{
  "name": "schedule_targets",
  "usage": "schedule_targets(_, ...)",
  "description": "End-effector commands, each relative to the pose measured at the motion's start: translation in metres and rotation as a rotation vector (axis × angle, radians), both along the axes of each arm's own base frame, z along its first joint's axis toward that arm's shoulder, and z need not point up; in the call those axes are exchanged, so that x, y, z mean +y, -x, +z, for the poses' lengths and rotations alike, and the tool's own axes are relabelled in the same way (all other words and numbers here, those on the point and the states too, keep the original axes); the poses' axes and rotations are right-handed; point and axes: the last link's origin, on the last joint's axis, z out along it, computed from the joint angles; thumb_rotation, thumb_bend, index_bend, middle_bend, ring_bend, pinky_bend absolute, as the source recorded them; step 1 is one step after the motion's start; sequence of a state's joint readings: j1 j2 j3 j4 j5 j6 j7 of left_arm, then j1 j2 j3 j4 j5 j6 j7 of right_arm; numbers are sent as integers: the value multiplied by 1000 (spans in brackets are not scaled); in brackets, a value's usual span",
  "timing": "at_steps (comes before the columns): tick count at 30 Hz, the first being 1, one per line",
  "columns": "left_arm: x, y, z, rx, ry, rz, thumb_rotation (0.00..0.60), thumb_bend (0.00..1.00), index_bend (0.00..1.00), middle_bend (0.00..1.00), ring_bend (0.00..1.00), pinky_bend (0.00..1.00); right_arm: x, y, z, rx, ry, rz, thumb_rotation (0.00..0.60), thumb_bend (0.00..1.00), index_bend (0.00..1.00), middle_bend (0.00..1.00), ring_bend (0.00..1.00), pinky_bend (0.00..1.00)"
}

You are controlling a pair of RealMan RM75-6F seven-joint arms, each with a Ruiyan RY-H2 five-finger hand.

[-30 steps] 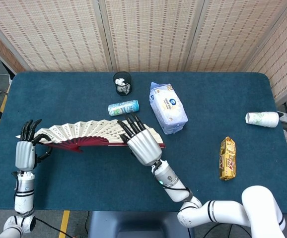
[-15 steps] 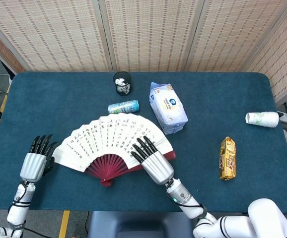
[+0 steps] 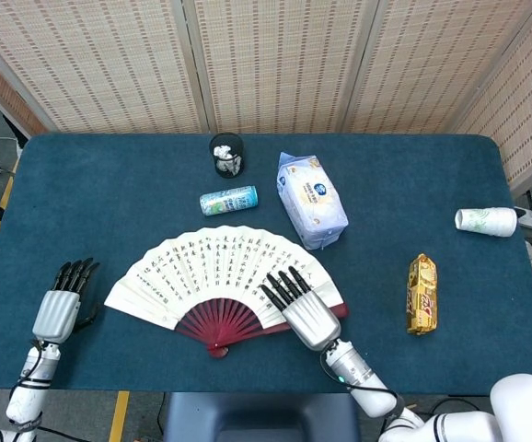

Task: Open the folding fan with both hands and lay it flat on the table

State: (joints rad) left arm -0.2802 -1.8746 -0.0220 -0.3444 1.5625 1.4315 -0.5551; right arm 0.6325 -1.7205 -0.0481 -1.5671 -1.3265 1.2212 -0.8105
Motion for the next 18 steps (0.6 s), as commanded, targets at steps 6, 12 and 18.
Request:
schedule_targets(6,-6,-3,7,-168,66,22,600,426,0,0,0,19,-4,8,23,168,-73,-72,600,0,0,0,0,0)
schedule_targets(12,-30,-26,36,-286,69,-41,600,415,0,0,0,19,2,13,78,-2,15,-130,589,0,0,0,0,0)
schedule_targets(18,-85,-47,79,-23,-15,-104,600,414,0,0,0,15,42,81,161,-117,218,-273,600,0,0,0,0,0)
